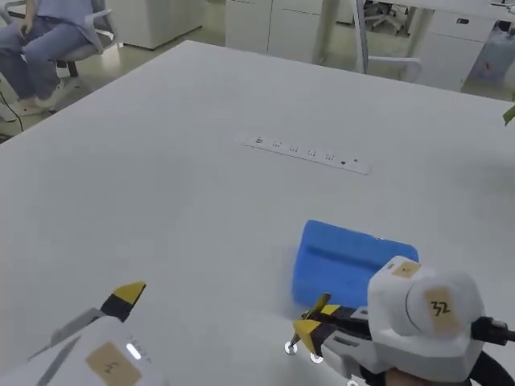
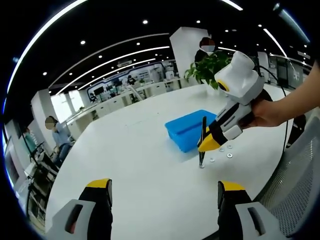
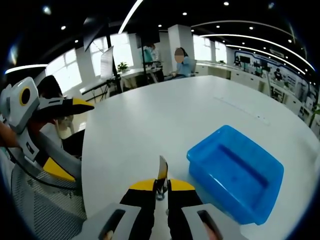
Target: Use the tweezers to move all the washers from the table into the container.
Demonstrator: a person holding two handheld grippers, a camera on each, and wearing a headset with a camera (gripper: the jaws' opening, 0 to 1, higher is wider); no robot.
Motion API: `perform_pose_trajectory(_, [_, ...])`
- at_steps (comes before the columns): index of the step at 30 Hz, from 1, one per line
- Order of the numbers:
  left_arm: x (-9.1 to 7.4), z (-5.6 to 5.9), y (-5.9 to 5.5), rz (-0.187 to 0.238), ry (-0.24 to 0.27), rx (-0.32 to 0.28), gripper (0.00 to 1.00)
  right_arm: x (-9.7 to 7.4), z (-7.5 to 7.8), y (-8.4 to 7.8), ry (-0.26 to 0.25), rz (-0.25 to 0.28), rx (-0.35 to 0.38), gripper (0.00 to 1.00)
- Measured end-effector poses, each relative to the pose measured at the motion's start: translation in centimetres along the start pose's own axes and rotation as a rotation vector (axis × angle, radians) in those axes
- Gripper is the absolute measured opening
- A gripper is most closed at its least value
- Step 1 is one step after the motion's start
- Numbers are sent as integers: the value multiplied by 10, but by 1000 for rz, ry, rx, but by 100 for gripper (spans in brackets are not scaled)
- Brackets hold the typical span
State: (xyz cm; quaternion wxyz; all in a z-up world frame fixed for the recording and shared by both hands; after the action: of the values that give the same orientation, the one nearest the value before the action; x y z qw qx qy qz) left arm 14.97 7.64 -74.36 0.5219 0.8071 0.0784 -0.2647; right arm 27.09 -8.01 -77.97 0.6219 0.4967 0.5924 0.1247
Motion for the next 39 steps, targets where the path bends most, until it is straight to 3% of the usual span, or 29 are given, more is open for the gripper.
perform_pose_trajectory(10, [0,0,0,-10,10,8,88,0,1,0,5,0,10,5])
perform_pose_trajectory(31, [-1,2,4,-13,11,13,89,0,-5,-1,-18,-20,-51,4])
perform_pose_trajectory(39, [-1,0,4,-1,17,-7,94,-15,-4,19,-19,11,-59,4])
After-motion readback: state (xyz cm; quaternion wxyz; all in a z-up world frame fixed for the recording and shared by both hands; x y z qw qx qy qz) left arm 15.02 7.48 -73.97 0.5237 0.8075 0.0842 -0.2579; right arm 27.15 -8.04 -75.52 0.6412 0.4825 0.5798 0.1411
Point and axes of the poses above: the centre of the closed fingertips' face, and the gripper's own axes: x roughly forward along the fingers, z roughly to its right, y roughly out of its top, the point moved 8 cm from there along -x, roughly backward along the fingers, and after that the axes turned 6 degrees about x, right-handed, at the moved point
